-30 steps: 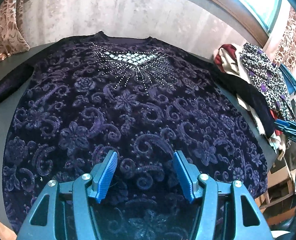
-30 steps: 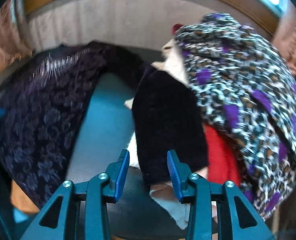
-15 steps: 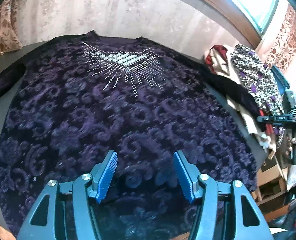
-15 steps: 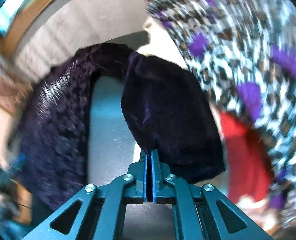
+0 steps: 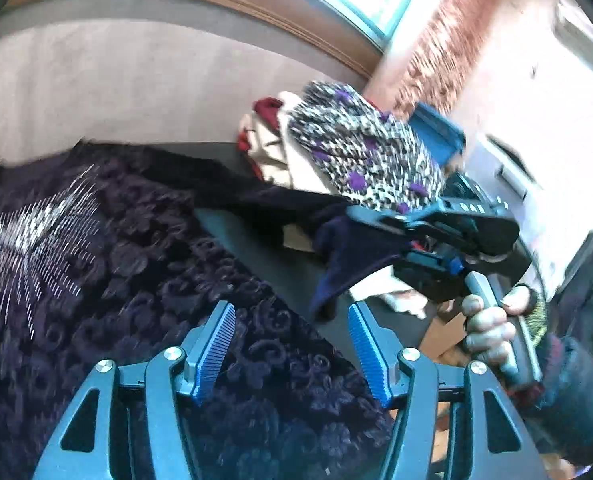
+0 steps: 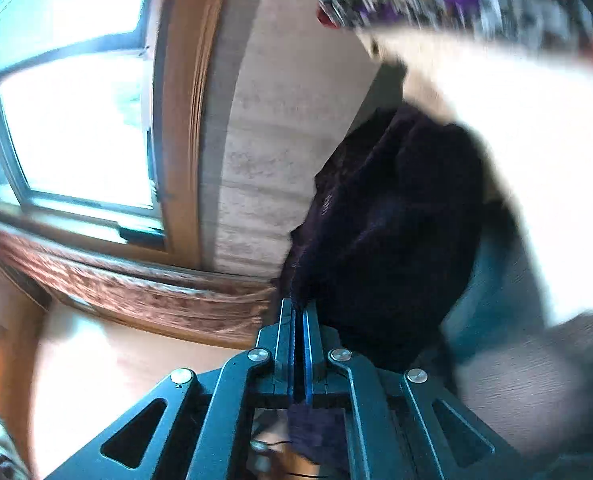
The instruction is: Fold clothes
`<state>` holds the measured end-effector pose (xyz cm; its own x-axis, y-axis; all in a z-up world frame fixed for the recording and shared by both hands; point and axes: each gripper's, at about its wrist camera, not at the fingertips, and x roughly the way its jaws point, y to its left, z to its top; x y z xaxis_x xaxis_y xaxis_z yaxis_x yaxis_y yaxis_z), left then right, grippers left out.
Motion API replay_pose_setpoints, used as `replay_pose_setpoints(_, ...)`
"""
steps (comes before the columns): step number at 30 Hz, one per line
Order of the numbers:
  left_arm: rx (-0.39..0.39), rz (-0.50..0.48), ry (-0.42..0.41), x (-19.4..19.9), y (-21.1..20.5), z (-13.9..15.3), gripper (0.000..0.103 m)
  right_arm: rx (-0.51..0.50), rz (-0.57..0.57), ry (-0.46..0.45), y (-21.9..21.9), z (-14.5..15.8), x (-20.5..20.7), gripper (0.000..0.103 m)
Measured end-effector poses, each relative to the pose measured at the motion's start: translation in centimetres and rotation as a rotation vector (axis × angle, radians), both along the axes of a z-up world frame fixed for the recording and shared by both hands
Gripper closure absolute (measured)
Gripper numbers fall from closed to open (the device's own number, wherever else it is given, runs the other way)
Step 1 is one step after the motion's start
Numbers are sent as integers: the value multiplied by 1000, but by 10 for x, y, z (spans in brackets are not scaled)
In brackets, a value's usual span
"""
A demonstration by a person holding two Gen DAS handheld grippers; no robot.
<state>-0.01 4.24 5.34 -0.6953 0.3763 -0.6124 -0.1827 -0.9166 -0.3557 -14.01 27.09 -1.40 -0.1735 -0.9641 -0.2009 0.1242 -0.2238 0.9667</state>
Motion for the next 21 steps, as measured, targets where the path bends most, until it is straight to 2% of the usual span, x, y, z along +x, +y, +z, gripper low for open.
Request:
replay_pose_setpoints(4,-147,-26,20,-15,22,-5,43,-39,18,-50,-27,-19,-2,99)
replay_pose_setpoints(6,-172,-63,19,-22,27,-8,42,-48,31,-53,-31,-18,-3,99)
replay_pose_setpoints(9,-202,-58,13,-35,27,-16,44,-53,50,-35,-29,-8,-2,99)
replay_pose_setpoints(11,-173,-52,-22,-45,22,-21,59,-52,61,-19,-30,-2,-2,99)
replay_pose_setpoints(12,-150,-52,-36,-49,18,-22,83,-51,65,-11,-30,1,-2,99)
replay_pose_setpoints(13,-112,-54,-49,-51,13,-23,94,-40,68,9,-30,4,-2,99)
replay_pose_setpoints(15,-37,-48,-61,-59,1,-20,98,-23,68,41,-32,8,-4,95)
replay_pose_setpoints(17,30,-47,-42,-62,-12,-9,99,-22,54,68,-30,11,-6,95)
replay_pose_setpoints(18,53,-44,-24,-63,-19,-1,99,-19,33,81,-26,11,-6,89)
replay_pose_setpoints(20,102,-27,22,-63,-40,21,99,-33,-14,94,-16,10,-5,63)
replay_pose_setpoints(21,133,-17,42,-65,-52,32,99,-37,-36,98,-12,8,-3,41)
